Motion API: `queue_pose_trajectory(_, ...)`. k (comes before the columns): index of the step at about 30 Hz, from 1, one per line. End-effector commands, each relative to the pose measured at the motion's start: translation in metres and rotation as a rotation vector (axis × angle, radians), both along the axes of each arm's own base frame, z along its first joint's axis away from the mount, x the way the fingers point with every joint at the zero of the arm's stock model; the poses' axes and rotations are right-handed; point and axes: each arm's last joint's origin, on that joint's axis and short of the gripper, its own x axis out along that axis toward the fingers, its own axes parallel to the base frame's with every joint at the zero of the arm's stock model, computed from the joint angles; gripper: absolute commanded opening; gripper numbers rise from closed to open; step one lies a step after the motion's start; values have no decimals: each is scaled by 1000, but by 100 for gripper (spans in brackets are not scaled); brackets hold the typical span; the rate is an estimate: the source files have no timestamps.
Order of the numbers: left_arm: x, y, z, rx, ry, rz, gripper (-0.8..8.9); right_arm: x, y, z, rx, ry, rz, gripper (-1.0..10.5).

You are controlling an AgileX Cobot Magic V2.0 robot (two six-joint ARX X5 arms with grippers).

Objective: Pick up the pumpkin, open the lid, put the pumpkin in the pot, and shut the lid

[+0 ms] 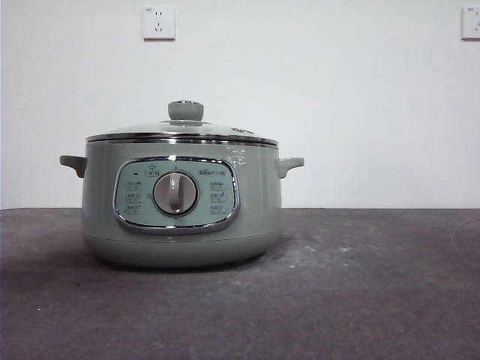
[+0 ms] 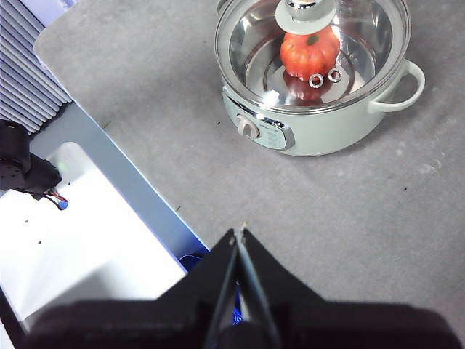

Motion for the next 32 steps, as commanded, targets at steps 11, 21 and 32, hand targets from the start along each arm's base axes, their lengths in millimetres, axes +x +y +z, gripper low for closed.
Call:
queue_pose_trajectory(11,-3,19,16,-16,-281,83,-3,-2,-1,0,-3,9,-2,-1)
queue_pose_trajectory(21,-17,48,-55,-113,-778,295,-3,-2,-1,0,-3,9,-2,-1)
queue_pose_trajectory(32,-25,55,-184,-102,-788,432,-3,-2,-1,0,-3,9,-3,-1)
